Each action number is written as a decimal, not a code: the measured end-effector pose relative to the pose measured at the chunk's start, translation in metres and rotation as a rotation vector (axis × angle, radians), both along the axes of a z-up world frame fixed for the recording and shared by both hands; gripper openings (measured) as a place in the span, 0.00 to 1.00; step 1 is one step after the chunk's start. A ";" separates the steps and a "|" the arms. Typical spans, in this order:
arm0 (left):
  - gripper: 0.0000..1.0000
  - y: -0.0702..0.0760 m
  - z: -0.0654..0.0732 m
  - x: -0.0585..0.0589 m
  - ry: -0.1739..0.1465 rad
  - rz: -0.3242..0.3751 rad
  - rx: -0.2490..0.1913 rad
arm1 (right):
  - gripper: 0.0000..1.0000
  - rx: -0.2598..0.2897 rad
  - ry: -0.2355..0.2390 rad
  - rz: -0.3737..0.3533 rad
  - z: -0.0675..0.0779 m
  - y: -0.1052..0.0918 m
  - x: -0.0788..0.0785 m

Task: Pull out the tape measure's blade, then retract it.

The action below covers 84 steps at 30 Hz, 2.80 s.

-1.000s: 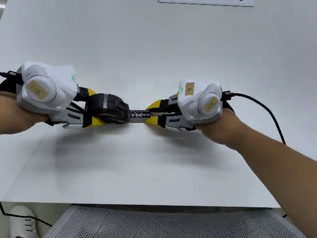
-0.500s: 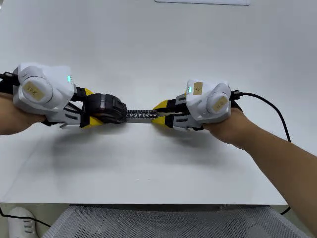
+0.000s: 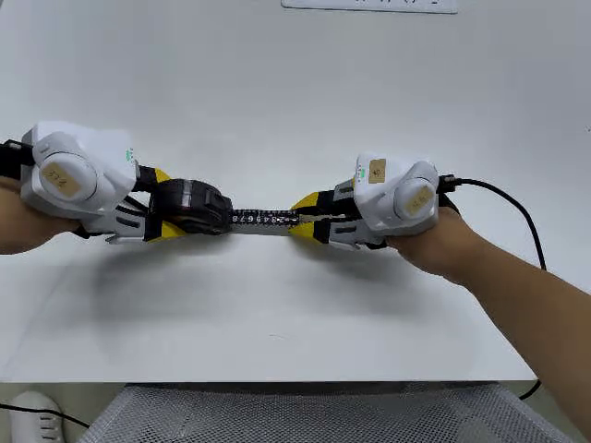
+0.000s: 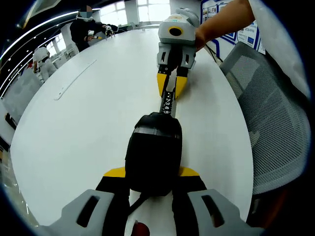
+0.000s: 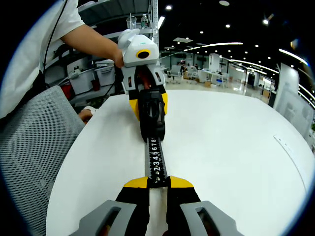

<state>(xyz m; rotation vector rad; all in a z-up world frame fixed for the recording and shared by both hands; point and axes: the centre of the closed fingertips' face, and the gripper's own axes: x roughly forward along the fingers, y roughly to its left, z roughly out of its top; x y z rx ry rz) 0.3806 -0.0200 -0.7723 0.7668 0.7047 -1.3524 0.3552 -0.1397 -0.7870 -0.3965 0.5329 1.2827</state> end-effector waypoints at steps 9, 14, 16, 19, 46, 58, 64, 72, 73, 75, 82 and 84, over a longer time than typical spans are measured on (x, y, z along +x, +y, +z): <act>0.28 0.000 0.000 0.001 0.008 0.020 -0.009 | 0.08 -0.015 -0.005 -0.006 -0.001 -0.015 0.003; 0.28 0.000 0.000 0.001 0.011 0.024 -0.009 | 0.08 -0.029 -0.004 -0.004 -0.001 -0.022 0.001; 0.28 0.000 0.000 0.001 0.011 0.025 -0.009 | 0.08 -0.036 -0.008 -0.002 0.000 -0.026 -0.001; 0.28 0.000 0.000 0.001 0.011 0.025 -0.009 | 0.08 -0.045 -0.007 -0.002 -0.001 -0.031 -0.002; 0.28 -0.002 0.000 0.001 0.015 0.035 -0.012 | 0.08 -0.111 0.001 -0.010 -0.002 -0.078 -0.004; 0.28 -0.001 -0.001 0.000 0.016 0.038 -0.012 | 0.08 -0.140 0.002 -0.022 -0.002 -0.099 -0.006; 0.28 0.000 -0.001 0.001 0.016 0.039 -0.012 | 0.08 -0.155 0.001 -0.027 -0.001 -0.108 -0.008; 0.28 0.000 -0.001 0.000 0.016 0.039 -0.011 | 0.08 -0.174 0.001 -0.030 -0.001 -0.120 -0.010; 0.28 0.000 -0.001 0.000 0.016 0.039 -0.011 | 0.08 -0.176 0.001 -0.030 -0.001 -0.121 -0.010; 0.28 -0.001 -0.001 0.000 0.016 0.040 -0.012 | 0.08 -0.184 0.000 -0.033 -0.001 -0.126 -0.010; 0.28 -0.001 -0.001 0.001 0.016 0.042 -0.012 | 0.08 -0.202 0.001 -0.039 0.000 -0.142 -0.012; 0.28 -0.001 -0.001 0.001 0.016 0.041 -0.011 | 0.08 -0.207 0.002 -0.043 -0.001 -0.145 -0.012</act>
